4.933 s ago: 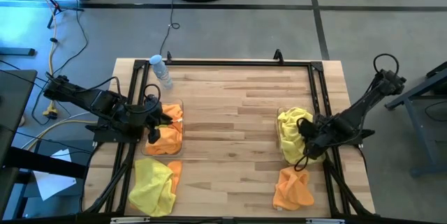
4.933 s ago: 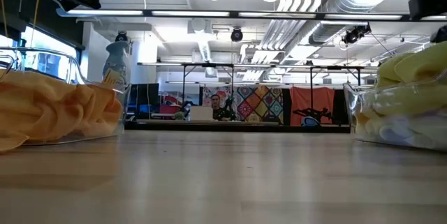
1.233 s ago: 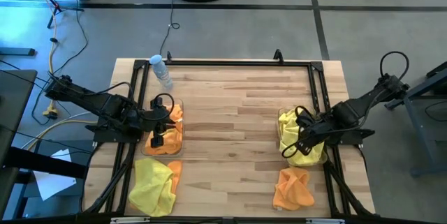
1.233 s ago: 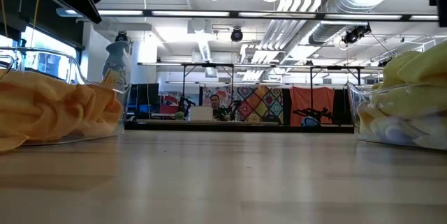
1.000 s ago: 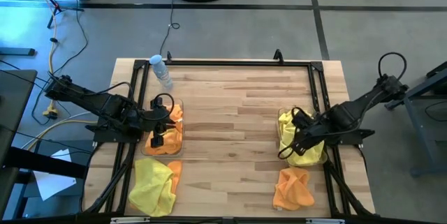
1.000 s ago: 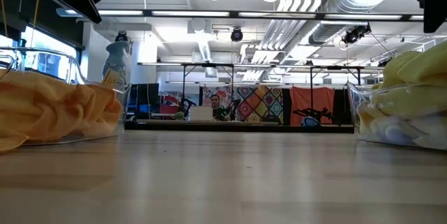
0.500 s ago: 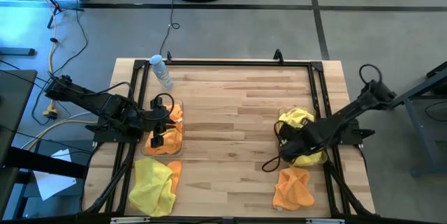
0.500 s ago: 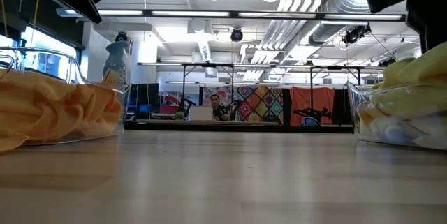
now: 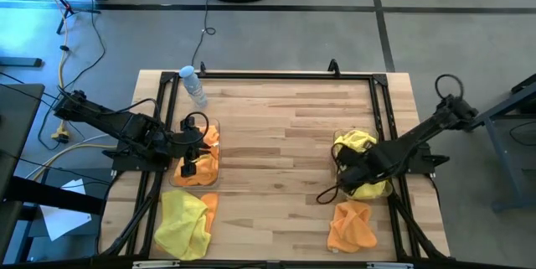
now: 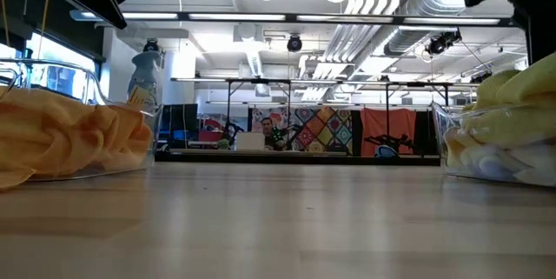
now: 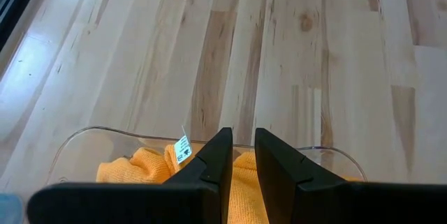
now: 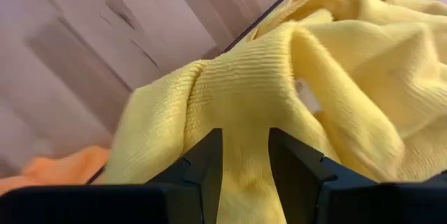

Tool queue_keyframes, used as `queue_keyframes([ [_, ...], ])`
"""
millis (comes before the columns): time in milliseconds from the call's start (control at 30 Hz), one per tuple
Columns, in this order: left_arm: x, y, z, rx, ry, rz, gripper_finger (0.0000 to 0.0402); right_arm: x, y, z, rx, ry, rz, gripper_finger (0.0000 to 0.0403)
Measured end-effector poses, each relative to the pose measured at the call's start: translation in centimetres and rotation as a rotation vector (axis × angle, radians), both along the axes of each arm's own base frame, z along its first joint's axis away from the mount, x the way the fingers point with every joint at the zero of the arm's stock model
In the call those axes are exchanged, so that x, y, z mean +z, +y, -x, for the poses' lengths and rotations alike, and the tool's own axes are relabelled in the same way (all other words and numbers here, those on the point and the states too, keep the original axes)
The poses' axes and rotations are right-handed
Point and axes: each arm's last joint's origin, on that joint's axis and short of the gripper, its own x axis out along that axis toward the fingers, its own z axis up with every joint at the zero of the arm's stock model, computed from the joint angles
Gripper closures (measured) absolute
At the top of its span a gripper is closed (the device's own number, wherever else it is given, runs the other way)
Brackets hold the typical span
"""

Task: Sort microfiber towel by color & place in baskets
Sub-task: Put the yellow towel into the right transparent bin

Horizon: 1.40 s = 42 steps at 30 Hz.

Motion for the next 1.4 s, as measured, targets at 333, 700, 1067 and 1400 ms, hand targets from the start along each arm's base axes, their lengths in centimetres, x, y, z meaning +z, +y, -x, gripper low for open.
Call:
queue_keyframes([
  [333,0.0,0.0,0.0,0.000,0.000,0.000,0.0353,3.3,-2.1,3.6,-0.095,-0.115,-0.073,0.0295],
  [700,0.0,0.0,0.0,0.000,0.000,0.000,0.0353,3.7,-2.4,4.1,-0.098,-0.123,-0.078,0.0395],
  [1067,0.0,0.0,0.0,0.000,-0.004,0.002,0.0353,4.3,-1.4,1.1,-0.098,-0.463,-0.042,0.0399],
  [1400,0.1,0.0,0.0,0.006,-0.010,-0.003,0.0353,4.0,-0.7,-4.3,-0.160,-0.790,0.189,0.0402],
])
